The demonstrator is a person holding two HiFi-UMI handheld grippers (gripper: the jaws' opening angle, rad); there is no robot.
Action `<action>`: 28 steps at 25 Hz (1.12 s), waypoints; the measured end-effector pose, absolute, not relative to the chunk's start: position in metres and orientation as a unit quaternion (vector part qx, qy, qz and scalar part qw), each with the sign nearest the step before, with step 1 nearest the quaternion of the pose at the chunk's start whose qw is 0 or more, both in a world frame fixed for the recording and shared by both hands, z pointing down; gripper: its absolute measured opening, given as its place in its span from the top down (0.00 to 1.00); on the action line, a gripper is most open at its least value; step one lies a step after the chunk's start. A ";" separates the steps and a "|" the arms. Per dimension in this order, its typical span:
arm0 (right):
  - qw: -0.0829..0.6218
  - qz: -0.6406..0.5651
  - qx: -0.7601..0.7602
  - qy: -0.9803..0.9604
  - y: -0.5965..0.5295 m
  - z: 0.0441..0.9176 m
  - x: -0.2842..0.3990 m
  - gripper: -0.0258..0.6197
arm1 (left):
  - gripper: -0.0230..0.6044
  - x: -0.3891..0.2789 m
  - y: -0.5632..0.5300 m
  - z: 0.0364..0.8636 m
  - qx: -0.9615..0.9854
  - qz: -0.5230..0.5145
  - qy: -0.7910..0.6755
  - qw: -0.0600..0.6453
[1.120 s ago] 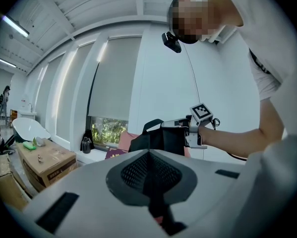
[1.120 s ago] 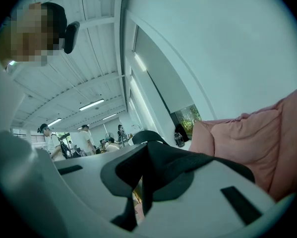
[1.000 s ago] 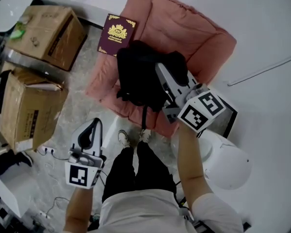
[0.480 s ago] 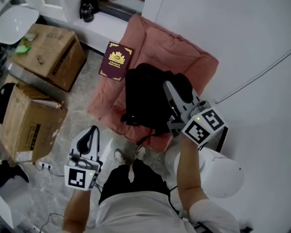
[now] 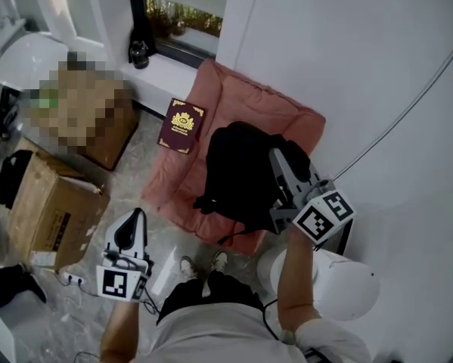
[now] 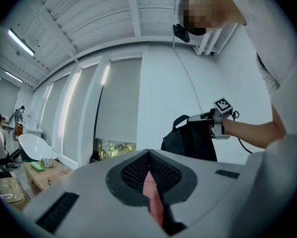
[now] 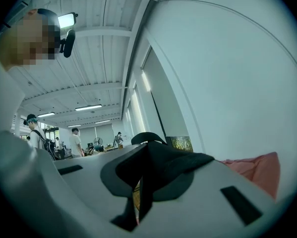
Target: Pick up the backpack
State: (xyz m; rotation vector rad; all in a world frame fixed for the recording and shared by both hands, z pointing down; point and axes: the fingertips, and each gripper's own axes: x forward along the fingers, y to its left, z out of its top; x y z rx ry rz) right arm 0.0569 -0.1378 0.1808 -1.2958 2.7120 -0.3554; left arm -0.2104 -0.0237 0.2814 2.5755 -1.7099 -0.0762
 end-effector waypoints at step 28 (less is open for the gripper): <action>0.064 -0.055 -0.535 0.841 -0.049 0.096 0.165 0.91 | 0.94 -0.254 0.003 0.222 0.796 -0.066 -0.601 -0.018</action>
